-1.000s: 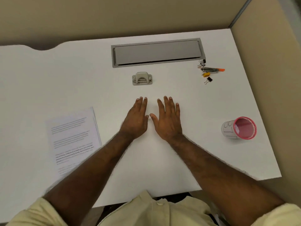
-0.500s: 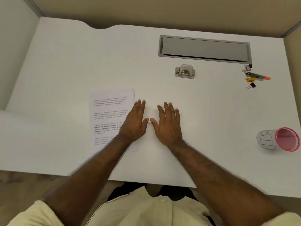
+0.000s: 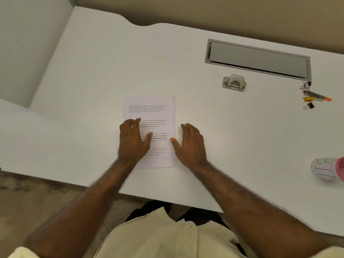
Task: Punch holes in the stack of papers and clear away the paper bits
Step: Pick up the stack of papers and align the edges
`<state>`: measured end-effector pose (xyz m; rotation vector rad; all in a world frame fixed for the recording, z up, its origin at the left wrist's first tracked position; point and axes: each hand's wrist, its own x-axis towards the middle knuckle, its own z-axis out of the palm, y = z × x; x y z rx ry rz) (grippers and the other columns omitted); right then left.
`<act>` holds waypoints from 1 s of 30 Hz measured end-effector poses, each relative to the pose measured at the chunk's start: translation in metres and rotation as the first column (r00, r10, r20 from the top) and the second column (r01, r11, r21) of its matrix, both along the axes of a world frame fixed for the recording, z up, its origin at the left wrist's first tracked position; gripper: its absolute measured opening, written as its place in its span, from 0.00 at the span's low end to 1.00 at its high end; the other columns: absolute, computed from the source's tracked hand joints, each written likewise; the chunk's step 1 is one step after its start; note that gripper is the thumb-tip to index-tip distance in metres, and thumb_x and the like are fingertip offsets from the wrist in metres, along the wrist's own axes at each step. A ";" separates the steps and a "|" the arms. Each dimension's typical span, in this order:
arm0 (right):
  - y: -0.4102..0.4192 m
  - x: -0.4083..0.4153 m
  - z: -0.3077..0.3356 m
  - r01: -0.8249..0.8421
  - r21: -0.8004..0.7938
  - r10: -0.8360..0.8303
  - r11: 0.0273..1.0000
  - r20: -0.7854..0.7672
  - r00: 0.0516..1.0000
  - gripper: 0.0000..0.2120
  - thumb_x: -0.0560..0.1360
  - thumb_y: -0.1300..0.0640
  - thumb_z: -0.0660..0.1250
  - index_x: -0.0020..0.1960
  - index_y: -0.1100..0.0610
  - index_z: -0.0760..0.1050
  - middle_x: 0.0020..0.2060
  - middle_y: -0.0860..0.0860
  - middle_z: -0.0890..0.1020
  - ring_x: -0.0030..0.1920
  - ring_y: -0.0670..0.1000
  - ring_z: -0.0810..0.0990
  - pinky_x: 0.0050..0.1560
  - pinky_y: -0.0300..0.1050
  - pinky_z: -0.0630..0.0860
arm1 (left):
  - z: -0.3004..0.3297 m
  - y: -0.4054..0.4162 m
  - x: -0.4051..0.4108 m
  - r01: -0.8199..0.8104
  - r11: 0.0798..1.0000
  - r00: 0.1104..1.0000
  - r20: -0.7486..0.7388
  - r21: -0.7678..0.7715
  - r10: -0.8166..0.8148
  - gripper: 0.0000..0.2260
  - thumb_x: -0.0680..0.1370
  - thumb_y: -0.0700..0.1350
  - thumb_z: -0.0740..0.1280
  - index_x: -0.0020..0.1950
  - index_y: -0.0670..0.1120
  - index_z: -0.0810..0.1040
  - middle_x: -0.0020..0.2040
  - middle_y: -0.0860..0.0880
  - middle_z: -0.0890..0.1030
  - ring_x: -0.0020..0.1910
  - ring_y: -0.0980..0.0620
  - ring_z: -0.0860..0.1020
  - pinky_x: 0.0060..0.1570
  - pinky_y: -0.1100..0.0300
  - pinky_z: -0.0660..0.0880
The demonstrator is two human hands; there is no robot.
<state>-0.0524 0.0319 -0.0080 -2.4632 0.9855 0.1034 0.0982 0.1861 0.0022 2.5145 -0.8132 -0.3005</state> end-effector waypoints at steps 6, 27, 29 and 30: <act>0.014 0.006 0.005 0.022 0.023 -0.022 1.000 0.005 1.000 0.30 0.82 0.43 0.67 0.77 0.61 0.70 0.71 0.57 0.75 0.70 0.60 0.73 0.71 0.56 0.70 | -0.004 0.011 -0.001 0.122 0.990 0.992 -0.054 0.072 -0.118 0.27 0.76 0.49 0.79 0.71 0.38 0.78 0.65 0.38 0.76 0.66 0.36 0.74 0.65 0.41 0.77; 0.023 0.043 0.015 0.510 0.605 -0.610 0.612 -0.050 0.791 0.32 0.77 0.44 0.76 0.75 0.56 0.72 0.66 0.53 0.78 0.64 0.52 0.78 0.65 0.46 0.75 | -0.005 0.010 -0.002 0.124 0.981 0.991 -0.063 0.151 -0.115 0.29 0.75 0.52 0.79 0.71 0.40 0.78 0.66 0.39 0.76 0.66 0.38 0.74 0.66 0.43 0.75; 0.021 0.045 0.014 0.540 0.639 -0.647 0.548 -0.087 0.758 0.32 0.76 0.46 0.76 0.74 0.56 0.72 0.67 0.53 0.78 0.65 0.54 0.79 0.68 0.49 0.76 | -0.006 0.009 -0.002 0.121 0.981 0.992 -0.064 0.150 -0.113 0.29 0.75 0.52 0.79 0.71 0.40 0.78 0.66 0.40 0.75 0.66 0.38 0.74 0.66 0.43 0.75; 0.019 0.046 0.013 0.545 0.648 -0.654 0.531 -0.096 0.751 0.31 0.76 0.46 0.77 0.74 0.57 0.73 0.68 0.53 0.79 0.66 0.54 0.79 0.70 0.51 0.76 | -0.006 0.010 -0.002 0.121 0.981 0.992 -0.063 0.151 -0.113 0.29 0.74 0.52 0.79 0.71 0.40 0.79 0.66 0.40 0.75 0.66 0.38 0.74 0.65 0.43 0.75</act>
